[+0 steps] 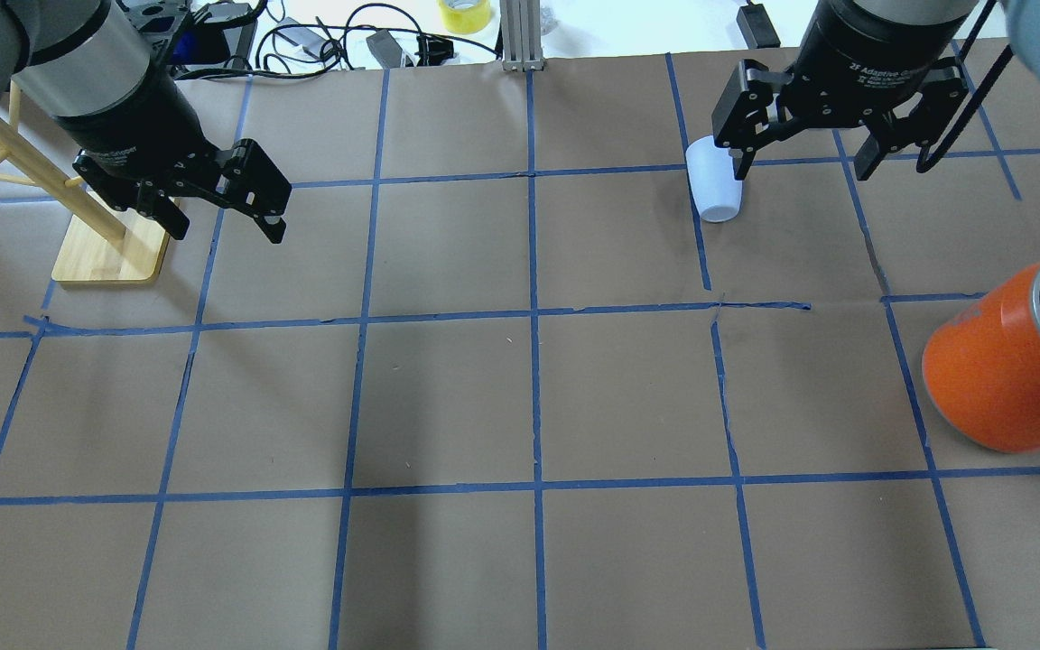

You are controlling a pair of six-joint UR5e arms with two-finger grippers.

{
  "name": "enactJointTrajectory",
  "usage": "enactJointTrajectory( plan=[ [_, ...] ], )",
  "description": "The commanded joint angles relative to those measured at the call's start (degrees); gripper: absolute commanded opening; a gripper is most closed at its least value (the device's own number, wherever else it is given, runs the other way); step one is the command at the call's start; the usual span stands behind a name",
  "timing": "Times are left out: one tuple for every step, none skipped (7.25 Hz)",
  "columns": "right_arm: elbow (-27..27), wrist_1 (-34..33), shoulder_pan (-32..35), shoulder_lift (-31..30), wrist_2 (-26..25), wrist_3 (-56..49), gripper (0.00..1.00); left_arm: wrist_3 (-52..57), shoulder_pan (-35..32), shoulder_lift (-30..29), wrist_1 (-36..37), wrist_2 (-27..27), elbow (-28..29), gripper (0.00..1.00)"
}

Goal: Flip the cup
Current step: 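Move the right gripper toward the upside-down white cup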

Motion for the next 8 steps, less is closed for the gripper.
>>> enactJointTrajectory(
  plan=[
    [0.32, -3.53, -0.06, 0.64, -0.16, -0.28, 1.0, 0.06, 0.0, 0.03, 0.0, 0.08, 0.0, 1.0],
    [0.24, -3.53, -0.41, 2.48, 0.01, -0.37, 1.0, 0.06, 0.0, 0.03, 0.09, -0.09, 0.0, 1.0],
    [0.15, -5.01, -0.32, 3.98, -0.07, -0.54, 1.0, 0.06, 0.0, 0.03, 0.09, 0.08, 0.0, 1.0],
    [0.06, -6.94, -0.32, 5.99, -0.6, -0.63, 1.0, 0.06, 0.0, 0.03, 0.09, 0.08, 0.0, 1.0],
    [-0.98, -7.4, -0.32, 8.1, -2.6, -0.98, 1.0, 0.06, 0.0, 0.03, 0.09, 0.08, 0.0, 1.0],
    [-1.08, -8.53, -0.41, 8.38, -2.62, -1.42, 1.0, 0.06, 0.0, 0.03, 0.09, 0.08, 0.0, 1.0],
    [-1.0, -10.11, -0.41, 9.08, -2.62, -1.51, 1.0, 0.06, 0.0, 0.03, 0.09, 0.08, 0.0, 1.0],
    [-1.34, -12.82, -0.59, 11.61, -2.1, -1.51, 1.0, 0.06, 0.0, 0.03, 0.09, 0.08, 0.0, 1.0]
  ],
)
